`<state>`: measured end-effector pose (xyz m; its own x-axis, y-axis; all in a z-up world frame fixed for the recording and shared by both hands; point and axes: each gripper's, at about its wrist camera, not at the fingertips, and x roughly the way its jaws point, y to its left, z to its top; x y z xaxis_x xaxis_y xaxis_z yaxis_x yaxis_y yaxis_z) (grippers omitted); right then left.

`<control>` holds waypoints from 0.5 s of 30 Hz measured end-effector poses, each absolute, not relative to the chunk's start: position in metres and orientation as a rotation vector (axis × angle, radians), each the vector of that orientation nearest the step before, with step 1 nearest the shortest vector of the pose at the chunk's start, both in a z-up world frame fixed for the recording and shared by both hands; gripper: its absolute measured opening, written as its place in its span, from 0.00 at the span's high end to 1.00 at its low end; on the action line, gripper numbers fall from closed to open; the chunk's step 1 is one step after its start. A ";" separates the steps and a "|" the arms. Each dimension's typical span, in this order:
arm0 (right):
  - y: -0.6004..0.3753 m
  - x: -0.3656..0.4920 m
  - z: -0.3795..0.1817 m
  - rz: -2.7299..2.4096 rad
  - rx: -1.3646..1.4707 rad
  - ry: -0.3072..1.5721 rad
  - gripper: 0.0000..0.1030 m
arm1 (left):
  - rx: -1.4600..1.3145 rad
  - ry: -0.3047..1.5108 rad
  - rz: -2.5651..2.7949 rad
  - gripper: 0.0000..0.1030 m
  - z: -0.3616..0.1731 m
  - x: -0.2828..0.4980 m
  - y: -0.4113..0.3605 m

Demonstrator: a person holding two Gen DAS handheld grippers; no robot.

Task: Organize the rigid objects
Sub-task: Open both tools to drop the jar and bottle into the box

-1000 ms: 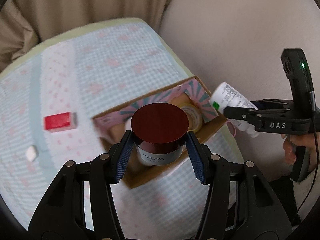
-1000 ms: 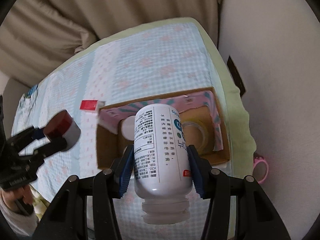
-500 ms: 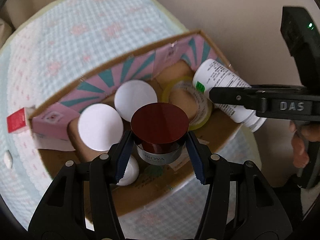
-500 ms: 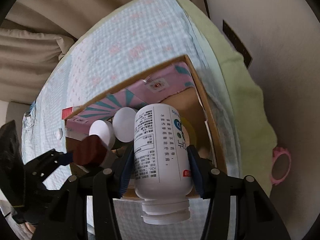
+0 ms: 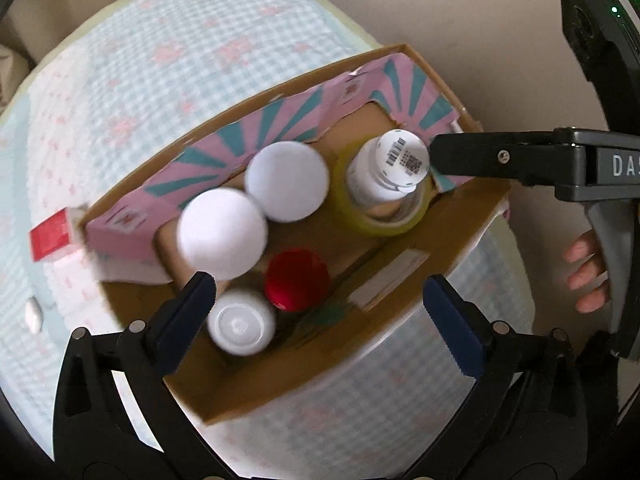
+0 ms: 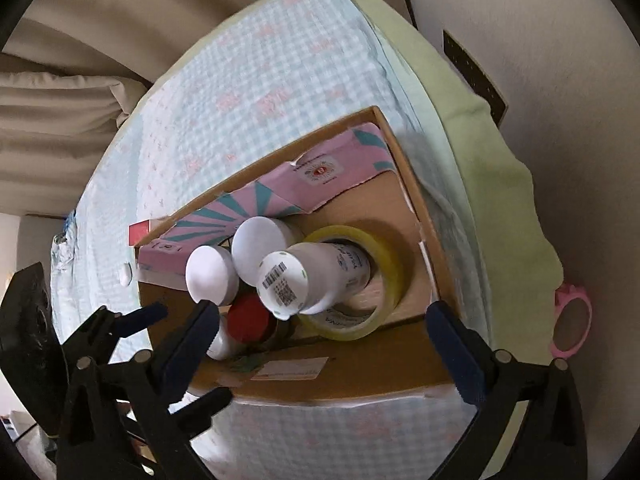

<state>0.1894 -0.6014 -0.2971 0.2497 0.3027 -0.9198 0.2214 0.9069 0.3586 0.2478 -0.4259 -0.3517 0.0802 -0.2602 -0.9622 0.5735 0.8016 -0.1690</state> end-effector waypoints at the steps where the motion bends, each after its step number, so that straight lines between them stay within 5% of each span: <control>1: -0.598 0.187 -0.295 0.048 0.441 1.328 0.00 | 0.282 1.355 -0.627 0.00 -0.349 0.247 -0.421; 15: -0.565 0.168 -0.244 0.001 0.340 1.277 0.00 | 0.205 1.243 -0.545 0.00 -0.282 0.224 -0.354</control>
<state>0.1676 -0.5648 -0.2444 0.2963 0.1879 -0.9364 0.1865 0.9502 0.2496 0.2240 -0.3543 -0.2817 0.2146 -0.2811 -0.9354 0.4979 0.8554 -0.1428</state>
